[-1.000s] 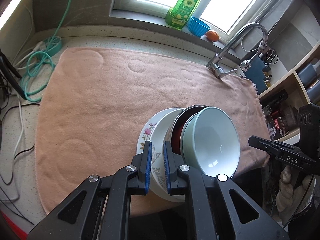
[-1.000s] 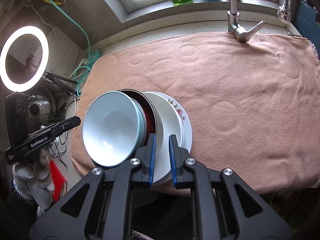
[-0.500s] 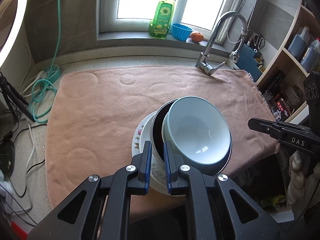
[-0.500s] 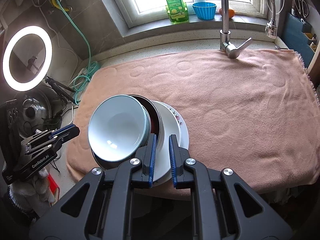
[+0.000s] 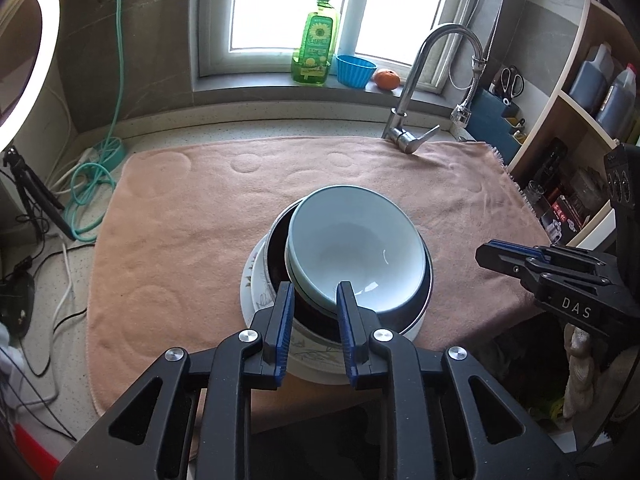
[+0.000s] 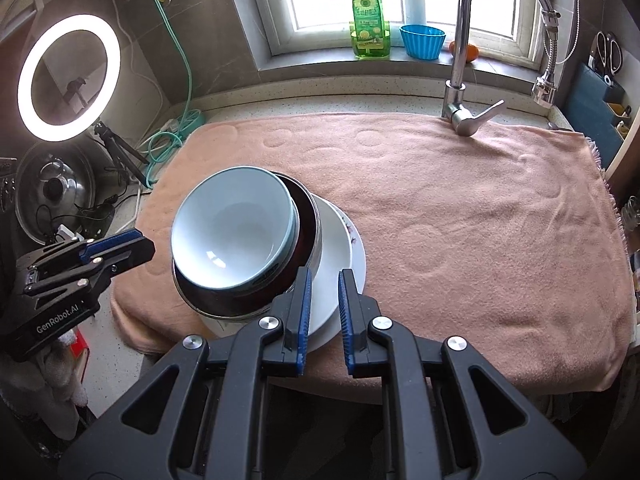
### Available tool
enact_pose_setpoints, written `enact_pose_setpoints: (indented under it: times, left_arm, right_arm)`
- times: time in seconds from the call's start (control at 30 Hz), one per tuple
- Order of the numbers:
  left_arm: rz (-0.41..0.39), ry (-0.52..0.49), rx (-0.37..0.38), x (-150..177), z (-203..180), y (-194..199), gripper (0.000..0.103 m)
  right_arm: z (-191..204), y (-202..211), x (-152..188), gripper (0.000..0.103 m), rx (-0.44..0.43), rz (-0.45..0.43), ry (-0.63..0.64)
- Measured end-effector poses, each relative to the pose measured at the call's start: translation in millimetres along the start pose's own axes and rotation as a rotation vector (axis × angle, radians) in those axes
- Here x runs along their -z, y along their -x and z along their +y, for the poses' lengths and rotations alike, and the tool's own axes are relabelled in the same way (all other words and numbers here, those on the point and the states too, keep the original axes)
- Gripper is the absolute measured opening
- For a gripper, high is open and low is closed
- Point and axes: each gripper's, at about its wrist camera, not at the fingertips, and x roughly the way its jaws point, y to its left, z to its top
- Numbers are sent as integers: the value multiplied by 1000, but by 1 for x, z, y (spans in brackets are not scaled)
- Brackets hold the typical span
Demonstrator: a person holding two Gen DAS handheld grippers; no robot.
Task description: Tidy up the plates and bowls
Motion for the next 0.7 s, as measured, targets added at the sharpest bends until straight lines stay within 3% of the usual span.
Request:
enact_pose_setpoints:
  times: [0.1,0.2,0.47,0.57,0.7]
  left_arm:
    - [2,30,-19,0,-2,0,20]
    - [-2,43,-54,-1,-4,0,27]
    - [-34,42,-95,-8,-7,9,27]
    - [-51,32,-111,-11,-8,14,50]
    - [-80,30,-106,-15,-8,21,56]
  right_arm:
    - [-1,6,-3,59,18,-30,18]
    - [3,11,-4,60,10,-63,39]
    - [0,20,-6,75,-3,-102,12]
    - [-4,22,-6,77,1,-110,-7]
    - [-7,24,-7,79,14,-117,-19]
